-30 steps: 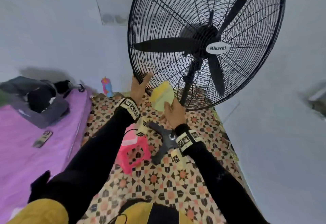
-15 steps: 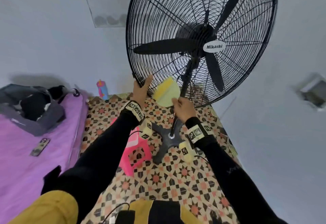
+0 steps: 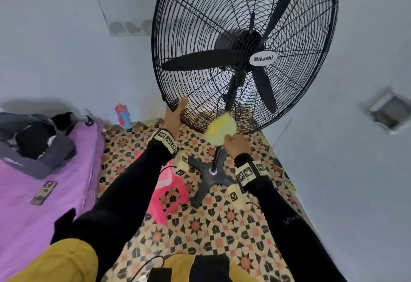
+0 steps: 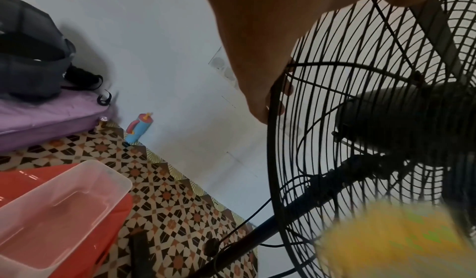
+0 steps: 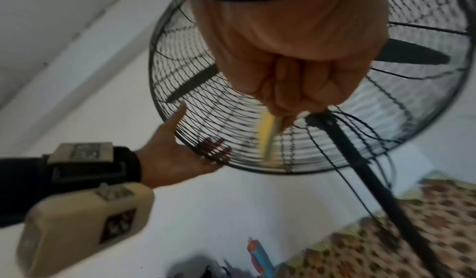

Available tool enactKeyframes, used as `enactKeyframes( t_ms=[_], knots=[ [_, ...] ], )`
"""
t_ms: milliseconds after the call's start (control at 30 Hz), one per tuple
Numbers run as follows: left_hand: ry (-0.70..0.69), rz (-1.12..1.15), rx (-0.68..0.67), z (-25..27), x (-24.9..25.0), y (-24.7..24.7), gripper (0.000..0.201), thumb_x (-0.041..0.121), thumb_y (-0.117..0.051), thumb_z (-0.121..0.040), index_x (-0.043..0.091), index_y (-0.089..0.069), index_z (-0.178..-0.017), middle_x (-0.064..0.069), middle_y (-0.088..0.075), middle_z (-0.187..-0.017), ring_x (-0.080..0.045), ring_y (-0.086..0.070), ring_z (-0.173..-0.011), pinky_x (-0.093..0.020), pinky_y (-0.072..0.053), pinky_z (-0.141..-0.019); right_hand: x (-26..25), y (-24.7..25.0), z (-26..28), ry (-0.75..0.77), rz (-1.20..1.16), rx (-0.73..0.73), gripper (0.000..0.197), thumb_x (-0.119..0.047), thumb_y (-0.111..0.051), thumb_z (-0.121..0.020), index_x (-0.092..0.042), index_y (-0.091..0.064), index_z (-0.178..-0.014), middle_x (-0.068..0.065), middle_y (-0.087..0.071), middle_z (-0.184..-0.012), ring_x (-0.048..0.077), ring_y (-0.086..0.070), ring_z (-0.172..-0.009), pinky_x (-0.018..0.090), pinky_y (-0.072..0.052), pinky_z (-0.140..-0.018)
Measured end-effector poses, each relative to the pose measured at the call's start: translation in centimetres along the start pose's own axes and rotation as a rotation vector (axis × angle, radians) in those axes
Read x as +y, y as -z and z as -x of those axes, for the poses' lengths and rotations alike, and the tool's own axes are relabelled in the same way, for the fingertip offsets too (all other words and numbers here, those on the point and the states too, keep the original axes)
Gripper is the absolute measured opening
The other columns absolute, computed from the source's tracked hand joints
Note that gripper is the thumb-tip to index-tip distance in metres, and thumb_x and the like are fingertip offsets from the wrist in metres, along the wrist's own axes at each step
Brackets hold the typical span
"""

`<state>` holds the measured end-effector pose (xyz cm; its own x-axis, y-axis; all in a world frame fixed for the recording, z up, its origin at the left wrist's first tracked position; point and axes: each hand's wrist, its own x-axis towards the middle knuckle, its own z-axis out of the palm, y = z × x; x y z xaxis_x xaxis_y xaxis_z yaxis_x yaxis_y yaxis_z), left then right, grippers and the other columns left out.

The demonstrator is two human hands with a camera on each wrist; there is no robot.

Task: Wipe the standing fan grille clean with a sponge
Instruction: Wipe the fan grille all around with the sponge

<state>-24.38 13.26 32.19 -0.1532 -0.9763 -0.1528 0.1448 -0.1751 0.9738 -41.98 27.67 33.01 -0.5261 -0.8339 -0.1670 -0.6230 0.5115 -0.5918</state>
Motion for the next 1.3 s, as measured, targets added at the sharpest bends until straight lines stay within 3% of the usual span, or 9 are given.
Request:
enactKeyframes(
  t_ms=[200,333,433,633,767,933,1000,1100,1300],
  knots=[
    [-0.025,-0.075,-0.024,-0.3,-0.7,0.1,0.100,0.086,-0.069,-0.075,0.035,-0.037,-0.155,0.002,-0.049,-0.158,-0.024,-0.049,-0.142,-0.062,-0.038,-0.116,-2.4,1.0,1.3,0.232,-0.190,-0.015,0.043,-0.036,-0.043,-0.107,-0.010,-0.048,-0.073,-0.001,-0.045,-0.066,0.017,-0.045,-0.058,0.027,-0.032,-0.054],
    [-0.038,-0.023,-0.059,-0.1,-0.2,0.1,0.102,0.084,-0.070,-0.075,0.028,-0.039,-0.154,-0.001,-0.052,-0.154,-0.026,-0.052,-0.139,-0.061,-0.041,-0.114,-2.8,0.6,0.8,0.053,-0.314,0.047,0.040,-0.037,-0.053,-0.102,-0.005,-0.048,-0.127,0.006,-0.063,-0.107,0.024,-0.062,-0.090,0.034,-0.052,-0.082],
    [0.004,-0.027,-0.033,-1.1,-1.0,0.5,0.104,0.084,-0.071,-0.075,0.033,-0.035,-0.157,0.001,-0.045,-0.161,-0.025,-0.046,-0.145,-0.061,-0.039,-0.115,-1.4,0.3,1.1,-0.048,-0.409,0.064,0.053,-0.029,-0.055,-0.102,-0.012,-0.028,-0.144,0.013,-0.072,-0.104,0.025,-0.072,-0.083,0.027,-0.060,-0.071],
    [0.006,-0.142,-0.042,-5.8,-5.5,1.6,0.081,0.081,-0.069,-0.081,0.041,-0.045,-0.147,0.004,-0.057,-0.149,-0.025,-0.058,-0.136,-0.062,-0.046,-0.109,-3.2,0.3,3.1,0.265,-0.567,0.041,0.032,-0.010,-0.051,-0.103,-0.023,-0.031,-0.125,0.005,-0.071,-0.080,0.008,-0.070,-0.061,0.028,-0.057,-0.057],
    [-0.066,-0.183,-0.004,-2.6,-2.5,0.7,0.080,0.084,-0.062,-0.083,0.035,-0.049,-0.144,0.004,-0.063,-0.141,-0.024,-0.061,-0.130,-0.059,-0.049,-0.108,-3.0,-0.3,3.7,0.431,-0.415,0.016,0.011,-0.024,-0.054,-0.103,-0.021,-0.052,-0.114,-0.003,-0.066,-0.086,0.009,-0.068,-0.069,0.039,-0.060,-0.065],
    [-0.095,-0.132,-0.017,-2.9,-3.3,0.4,0.087,0.083,-0.067,-0.081,0.022,-0.051,-0.141,-0.010,-0.064,-0.137,-0.037,-0.062,-0.126,-0.066,-0.050,-0.105,-4.3,1.9,3.5,0.480,-0.390,0.231,0.034,-0.026,-0.054,-0.105,-0.023,-0.051,-0.139,-0.027,-0.055,-0.114,-0.021,-0.058,-0.081,0.005,-0.046,-0.086],
    [-0.056,-0.128,-0.016,-3.6,-3.8,0.5,0.090,0.082,-0.069,-0.079,0.026,-0.047,-0.146,-0.010,-0.061,-0.143,-0.037,-0.060,-0.130,-0.064,-0.048,-0.107,-4.2,2.2,2.5,0.451,-0.391,0.328,0.043,-0.025,-0.056,-0.104,-0.023,-0.046,-0.146,-0.019,-0.062,-0.109,-0.010,-0.060,-0.072,0.008,-0.050,-0.081],
    [-0.027,-0.123,-0.025,-3.6,-4.0,0.8,0.087,0.085,-0.068,-0.077,0.043,-0.042,-0.149,0.004,-0.055,-0.153,-0.025,-0.055,-0.139,-0.059,-0.045,-0.112,-2.3,1.9,1.2,0.306,-0.283,0.355,0.049,-0.022,-0.056,-0.102,-0.020,-0.044,-0.150,0.015,-0.071,-0.093,0.020,-0.053,-0.052,0.038,-0.057,-0.060],
    [-0.016,-0.130,-0.015,-3.2,-3.5,0.6,0.088,0.089,-0.066,-0.074,0.052,-0.038,-0.149,0.011,-0.048,-0.158,-0.020,-0.050,-0.143,-0.060,-0.040,-0.115,-1.9,3.9,0.5,0.244,-0.154,0.326,0.048,-0.018,-0.055,-0.099,-0.016,-0.045,-0.145,0.001,-0.064,-0.075,0.018,-0.059,-0.057,0.021,-0.043,-0.049]
  ],
)
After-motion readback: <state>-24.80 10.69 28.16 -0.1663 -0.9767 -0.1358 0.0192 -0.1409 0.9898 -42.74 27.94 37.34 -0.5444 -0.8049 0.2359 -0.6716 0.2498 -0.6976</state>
